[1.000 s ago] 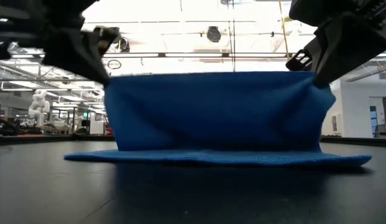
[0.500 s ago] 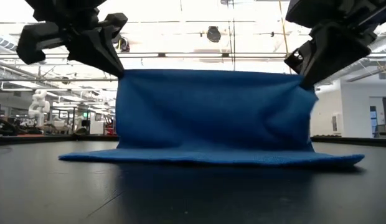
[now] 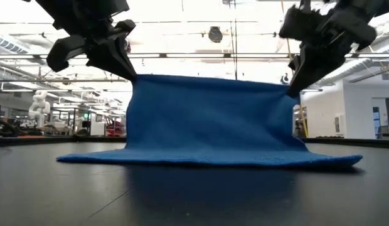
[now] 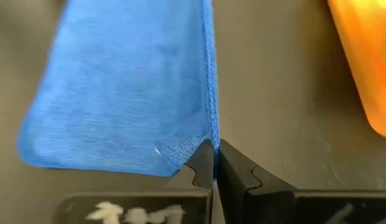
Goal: Fold microfiber towels
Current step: Fold the blue towel
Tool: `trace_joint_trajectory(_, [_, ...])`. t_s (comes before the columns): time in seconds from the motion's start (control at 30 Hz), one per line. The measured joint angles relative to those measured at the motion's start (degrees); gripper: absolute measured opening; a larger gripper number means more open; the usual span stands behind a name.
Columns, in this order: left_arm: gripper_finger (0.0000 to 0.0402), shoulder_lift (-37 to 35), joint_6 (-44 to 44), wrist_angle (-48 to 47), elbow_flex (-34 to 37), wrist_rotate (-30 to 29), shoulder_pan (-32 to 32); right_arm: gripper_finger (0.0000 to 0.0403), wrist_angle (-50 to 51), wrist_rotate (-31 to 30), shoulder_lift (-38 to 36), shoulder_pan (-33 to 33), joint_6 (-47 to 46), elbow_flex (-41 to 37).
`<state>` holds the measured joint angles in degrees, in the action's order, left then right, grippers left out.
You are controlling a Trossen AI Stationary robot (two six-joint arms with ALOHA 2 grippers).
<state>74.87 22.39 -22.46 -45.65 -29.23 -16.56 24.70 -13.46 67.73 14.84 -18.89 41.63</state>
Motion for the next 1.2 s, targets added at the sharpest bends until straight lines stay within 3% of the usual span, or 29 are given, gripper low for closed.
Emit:
trace_joint_trajectory(0.4, [0.0002,0.0,2.1,1.4,0.0,4.2,4.1,0.0,2.4,-1.3,1.7,-5.8,-0.9,0.0])
trace_joint_trajectory(0.73, [0.0001,1.2,-0.3,0.8,0.0,7.6,0.1,0.0,1.5,-1.7,1.7,0.8,-2.8,0.0])
trace_joint_trajectory(1.0, [0.0001,5.1,-6.5,-1.0,0.1,8.3,-4.9,0.0,-5.7,0.2,1.8,4.6,-0.6,-0.1])
trace_joint_trajectory(1.2, [0.0001,6.3,-9.8,-1.8,0.1,8.6,-8.6,0.0,-13.5,3.7,5.8,7.8,-1.3,-0.1])
